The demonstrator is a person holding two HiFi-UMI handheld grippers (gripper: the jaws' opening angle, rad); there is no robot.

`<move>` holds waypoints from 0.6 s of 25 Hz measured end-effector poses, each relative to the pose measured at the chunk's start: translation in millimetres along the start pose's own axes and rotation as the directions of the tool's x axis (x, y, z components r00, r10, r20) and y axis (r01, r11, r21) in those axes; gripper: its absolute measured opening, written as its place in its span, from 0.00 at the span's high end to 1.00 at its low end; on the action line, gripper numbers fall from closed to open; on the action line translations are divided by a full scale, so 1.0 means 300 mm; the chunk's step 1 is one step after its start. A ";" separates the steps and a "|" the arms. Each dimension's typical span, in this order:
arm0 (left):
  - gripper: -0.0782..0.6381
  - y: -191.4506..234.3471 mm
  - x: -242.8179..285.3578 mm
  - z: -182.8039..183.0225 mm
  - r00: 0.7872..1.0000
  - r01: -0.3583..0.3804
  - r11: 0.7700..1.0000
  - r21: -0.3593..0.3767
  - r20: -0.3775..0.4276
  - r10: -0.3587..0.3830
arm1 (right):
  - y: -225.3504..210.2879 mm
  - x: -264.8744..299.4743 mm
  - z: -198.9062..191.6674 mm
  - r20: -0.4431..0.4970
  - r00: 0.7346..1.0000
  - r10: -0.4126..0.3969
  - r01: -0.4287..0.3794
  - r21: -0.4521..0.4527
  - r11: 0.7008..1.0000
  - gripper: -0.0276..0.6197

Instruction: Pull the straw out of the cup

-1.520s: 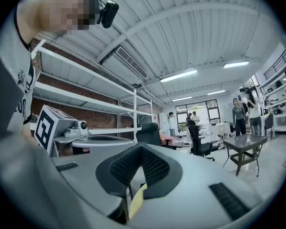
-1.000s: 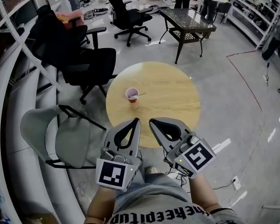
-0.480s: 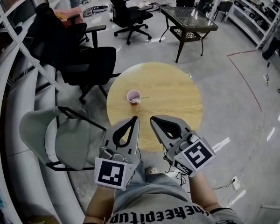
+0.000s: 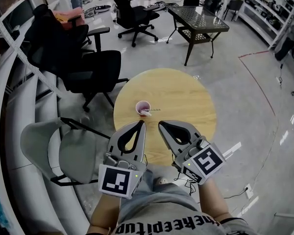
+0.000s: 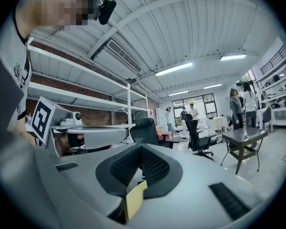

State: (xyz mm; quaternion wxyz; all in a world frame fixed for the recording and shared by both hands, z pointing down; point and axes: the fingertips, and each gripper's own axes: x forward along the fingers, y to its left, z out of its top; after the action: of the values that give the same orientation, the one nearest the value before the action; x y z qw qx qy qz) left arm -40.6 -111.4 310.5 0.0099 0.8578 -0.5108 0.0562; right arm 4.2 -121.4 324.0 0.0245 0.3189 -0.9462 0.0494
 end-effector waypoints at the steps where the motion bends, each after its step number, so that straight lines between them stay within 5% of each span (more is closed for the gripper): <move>1: 0.87 0.011 0.008 -0.001 1.000 0.001 1.000 -0.001 -0.001 -0.001 | -0.008 0.012 -0.003 -0.003 1.000 -0.002 0.002 0.002 1.000 0.93; 15: 0.87 0.149 0.104 -0.056 0.999 0.021 0.999 -0.024 -0.042 -0.022 | -0.101 0.159 -0.088 -0.074 0.996 -0.044 0.046 0.037 0.998 0.91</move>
State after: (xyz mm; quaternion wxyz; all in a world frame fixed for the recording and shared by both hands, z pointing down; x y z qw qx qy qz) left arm -66.6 -158.7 328.6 0.0317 0.8618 -0.5017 0.0683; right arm -14.9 -171.3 356.3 0.0539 0.3385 -0.9361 0.0790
